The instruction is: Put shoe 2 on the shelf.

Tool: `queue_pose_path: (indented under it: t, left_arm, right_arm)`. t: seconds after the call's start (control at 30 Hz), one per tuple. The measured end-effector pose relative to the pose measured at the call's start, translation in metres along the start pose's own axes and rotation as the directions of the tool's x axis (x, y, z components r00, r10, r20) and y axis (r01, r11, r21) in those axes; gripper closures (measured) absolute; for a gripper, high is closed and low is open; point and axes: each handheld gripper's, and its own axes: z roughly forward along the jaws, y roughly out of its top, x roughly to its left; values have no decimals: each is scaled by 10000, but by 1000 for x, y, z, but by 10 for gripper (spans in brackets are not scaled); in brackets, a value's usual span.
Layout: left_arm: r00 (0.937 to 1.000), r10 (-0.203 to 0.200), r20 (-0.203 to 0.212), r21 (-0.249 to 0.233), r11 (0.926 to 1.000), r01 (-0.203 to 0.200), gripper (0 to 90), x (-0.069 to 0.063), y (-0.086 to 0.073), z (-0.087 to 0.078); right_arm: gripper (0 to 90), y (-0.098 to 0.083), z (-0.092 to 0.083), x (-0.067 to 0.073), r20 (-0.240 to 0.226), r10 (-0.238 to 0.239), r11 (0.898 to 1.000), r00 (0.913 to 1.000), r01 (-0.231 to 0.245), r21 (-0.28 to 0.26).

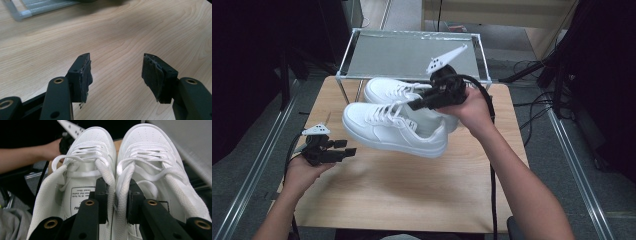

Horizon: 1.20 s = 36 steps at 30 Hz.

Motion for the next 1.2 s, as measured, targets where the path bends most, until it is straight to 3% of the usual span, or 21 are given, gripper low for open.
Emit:
queue_pose_path:
  t: [0.13, 0.27, 0.37, 0.47, 0.67, 0.77, 0.87, 1.0, 1.07, 1.1, 1.13, 1.2]
  left_arm:
    - [10000, 11, 87, 108, 9999, -12, 409, 0, -2, 0]
    - [9998, 185, 104, 116, 9998, -186, 409, -2, -2, -1]
    - [9997, 208, 98, 107, 9997, -209, 409, -2, -3, 0]
    - [9995, 274, 139, 252, 9993, -277, 409, -1, -2, 1]
    - [9993, 308, 206, 241, 9992, -313, 409, -2, -2, 1]
    - [9989, 409, 225, 188, 9990, -413, 409, -3, -1, 2]
    - [9985, 478, 262, 136, 9987, -481, 409, -5, 0, 4]
    - [9973, 604, 406, 213, 9979, -613, 409, -7, 1, 6]
    - [9966, 673, 470, 278, 9973, -686, 409, -7, 2, 6]
    - [9964, 657, 527, 276, 9974, -672, 409, -8, 2, 7]
    - [9963, 702, 500, 253, 9971, -715, 409, -8, 3, 8]
    - [9955, 779, 533, 275, 9965, -795, 409, -8, 3, 8]
  right_arm:
    - [769, 22, -7, -7, 458, 371, 9991, 9983, -361, -244]
    - [769, 40, -11, -22, 1203, 1078, 9935, 9869, -1025, -488]
    - [769, 53, -12, -34, 1883, 1470, 9887, 9710, -1385, -577]
    - [769, 66, -12, -47, 2707, 1983, 9801, 9420, -1877, -651]
    - [768, 87, -2, -78, 3953, 3166, 9476, 8623, -3067, -899]
    - [768, 96, 7, -92, 4410, 3477, 9353, 8275, -3394, -1004]
    - [768, 103, 16, -106, 4726, 4124, 9073, 7788, -3976, -1366]
    - [767, 112, 28, -124, 5067, 4933, 8637, 7071, -4672, -1889]
    - [766, 117, 34, -130, 5351, 5056, 8549, 6768, -4768, -2047]
    - [766, 119, 37, -133, 5461, 5221, 8441, 6552, -4885, -2209]
    - [766, 121, 40, -135, 5583, 5456, 8271, 6249, -5089, -2387]
    - [765, 124, 45, -139, 5814, 5711, 8062, 5795, -5292, -2645]
